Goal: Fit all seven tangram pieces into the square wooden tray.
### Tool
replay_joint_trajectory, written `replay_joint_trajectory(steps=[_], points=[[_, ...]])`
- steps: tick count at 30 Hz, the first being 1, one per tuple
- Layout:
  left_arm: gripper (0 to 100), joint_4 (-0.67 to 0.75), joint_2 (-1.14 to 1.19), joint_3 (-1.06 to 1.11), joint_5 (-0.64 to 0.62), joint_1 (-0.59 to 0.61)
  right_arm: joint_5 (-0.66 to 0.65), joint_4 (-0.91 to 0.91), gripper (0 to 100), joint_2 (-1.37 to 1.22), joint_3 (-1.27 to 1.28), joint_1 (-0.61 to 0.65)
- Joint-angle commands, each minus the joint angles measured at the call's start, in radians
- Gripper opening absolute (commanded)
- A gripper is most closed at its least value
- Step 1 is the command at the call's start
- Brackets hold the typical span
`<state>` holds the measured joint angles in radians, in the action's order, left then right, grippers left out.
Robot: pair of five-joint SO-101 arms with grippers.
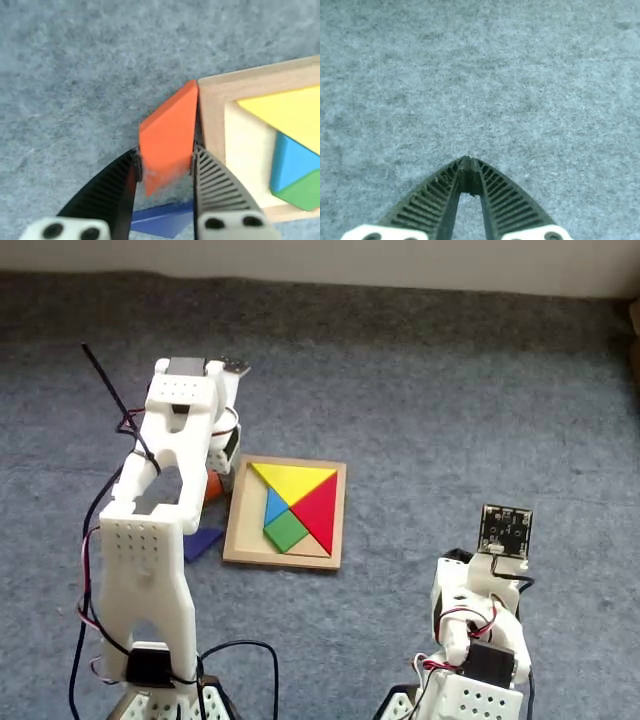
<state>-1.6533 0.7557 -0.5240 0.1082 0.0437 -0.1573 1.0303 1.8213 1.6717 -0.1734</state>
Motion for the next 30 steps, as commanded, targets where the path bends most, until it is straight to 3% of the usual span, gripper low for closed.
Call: replay_joint_trajectory(steps=[1, 7, 18, 21, 24, 30], points=[[2, -0.055, -0.111, -0.047, 0.066, -0.025, 0.008, -0.021, 0.6, 0.015, 0.110, -0.015], [1, -0.098, -0.213, -0.028, 0.071, -0.071, 0.008, -0.021, 0.6, 0.015, 0.110, -0.015], [1, -0.061, -0.265, 0.168, 0.069, -0.295, 0.008, -0.021, 0.6, 0.015, 0.110, -0.015], [12, -0.057, -0.265, 0.189, 0.060, -0.297, 0.008, -0.021, 0.6, 0.015, 0.110, -0.015], [24, -0.055, -0.268, 0.185, -0.044, -0.269, 0.008, -0.021, 0.6, 0.015, 0.110, -0.015], [21, -0.057, -0.274, 0.120, -0.072, -0.249, 0.008, -0.021, 0.6, 0.015, 0.110, -0.015]])
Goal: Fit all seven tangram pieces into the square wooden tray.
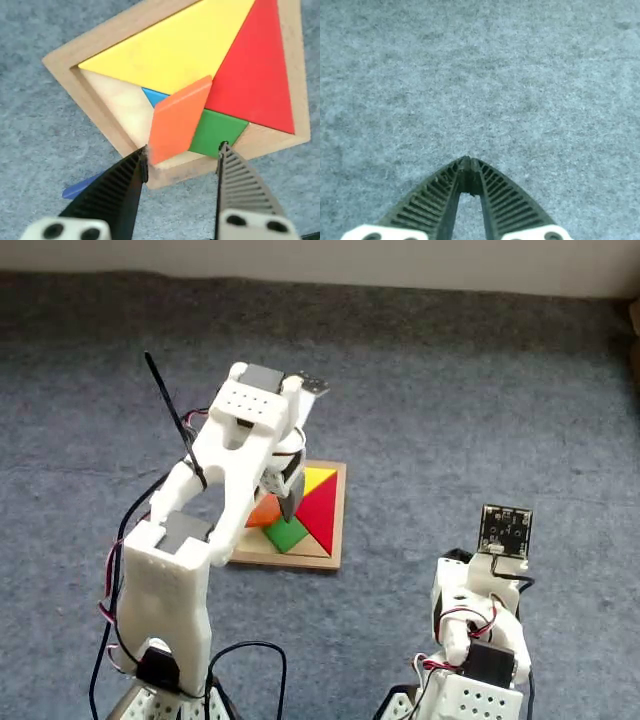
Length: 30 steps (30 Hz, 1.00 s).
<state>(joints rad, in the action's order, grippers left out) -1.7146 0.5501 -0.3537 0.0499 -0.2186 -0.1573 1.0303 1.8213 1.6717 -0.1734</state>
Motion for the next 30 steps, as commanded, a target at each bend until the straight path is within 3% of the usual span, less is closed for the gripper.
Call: replay_joint_trajectory(steps=[1, 12, 22, 30], points=[[21, 0.005, -0.068, -0.051, -0.014, 0.010, 0.008, -0.021, 0.6, 0.015, 0.110, -0.015], [18, 0.015, -0.059, 0.042, -0.015, -0.008, 0.008, -0.021, 0.6, 0.015, 0.110, -0.015], [18, 0.187, -0.059, 0.248, -0.015, -0.007, 0.008, -0.021, 0.6, 0.015, 0.110, -0.015], [17, 0.196, -0.061, 0.242, -0.020, -0.005, 0.008, -0.021, 0.6, 0.015, 0.110, -0.015]])
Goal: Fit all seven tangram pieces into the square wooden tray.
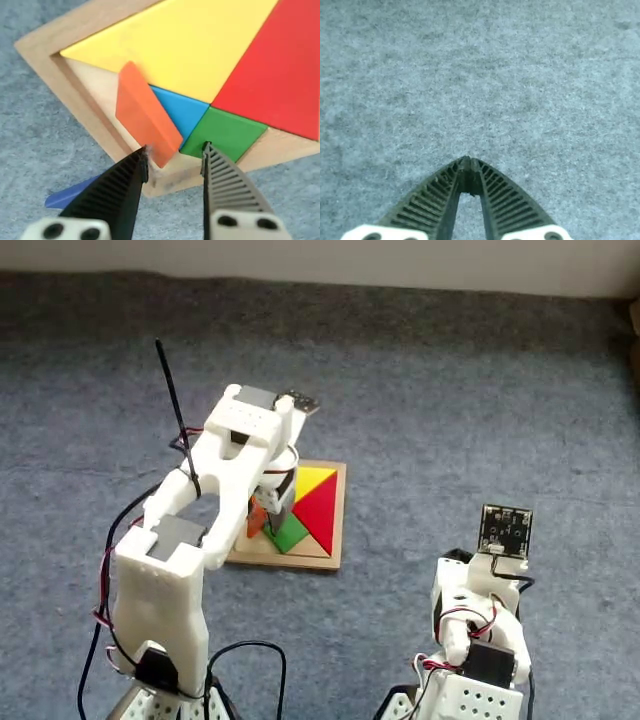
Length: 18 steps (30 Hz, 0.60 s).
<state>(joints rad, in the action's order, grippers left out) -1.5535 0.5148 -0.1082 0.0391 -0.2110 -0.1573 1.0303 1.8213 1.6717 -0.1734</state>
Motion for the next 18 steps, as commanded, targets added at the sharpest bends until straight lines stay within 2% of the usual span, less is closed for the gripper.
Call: replay_joint_trajectory(steps=[1, 18], points=[[17, 0.035, -0.025, -0.004, -0.009, -0.013, 0.008, -0.021, 0.6, 0.015, 0.110, -0.015], [15, 0.057, -0.025, -0.004, -0.011, -0.010, 0.008, -0.021, 0.6, 0.015, 0.110, -0.016]])
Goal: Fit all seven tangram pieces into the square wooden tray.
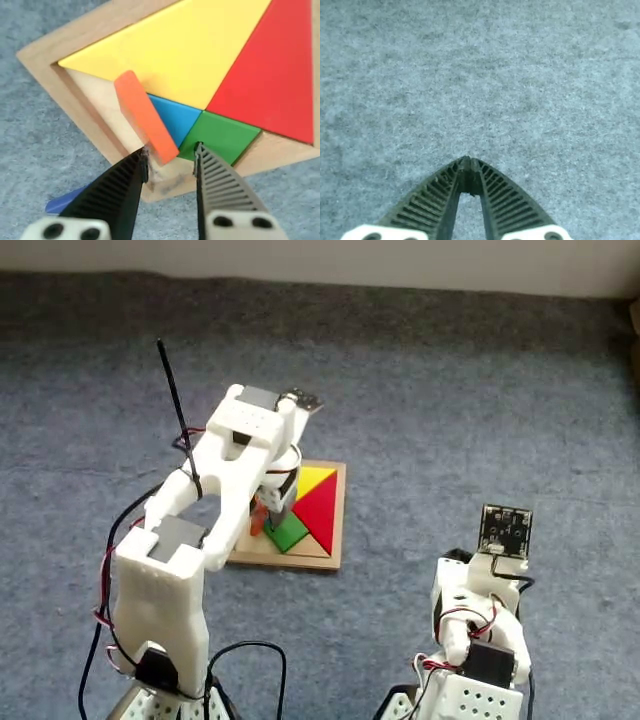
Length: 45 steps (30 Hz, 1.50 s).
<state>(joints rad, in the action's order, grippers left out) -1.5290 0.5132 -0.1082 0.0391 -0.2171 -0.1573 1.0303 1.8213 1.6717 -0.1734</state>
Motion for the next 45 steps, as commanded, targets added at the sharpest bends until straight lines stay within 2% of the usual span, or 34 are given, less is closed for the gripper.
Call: replay_joint_trajectory(steps=[1, 12, 17, 26, 33, 39, 45], points=[[15, 0.032, -0.024, -0.004, -0.011, -0.004, 0.008, -0.021, 0.6, 0.015, 0.110, -0.016], [13, 0.097, -0.024, -0.002, -0.051, 0.140, 0.008, -0.021, 0.6, 0.015, 0.110, -0.016], [5, 0.097, -0.024, -0.004, -0.051, 0.142, 0.008, -0.021, 0.6, 0.015, 0.110, -0.016], [5, 0.089, -0.031, -0.004, -0.052, 0.143, 0.008, -0.021, 0.6, 0.015, 0.110, -0.016], [20, 0.087, -0.031, 0.001, -0.052, 0.173, 0.008, -0.021, 0.6, 0.015, 0.110, -0.036], [20, 0.087, -0.033, -0.004, -0.049, 0.251, 0.008, -0.021, 0.6, 0.015, 0.110, -0.036], [20, 0.086, -0.033, -0.004, -0.049, 0.249, 0.008, -0.021, 0.6, 0.015, 0.110, -0.036]])
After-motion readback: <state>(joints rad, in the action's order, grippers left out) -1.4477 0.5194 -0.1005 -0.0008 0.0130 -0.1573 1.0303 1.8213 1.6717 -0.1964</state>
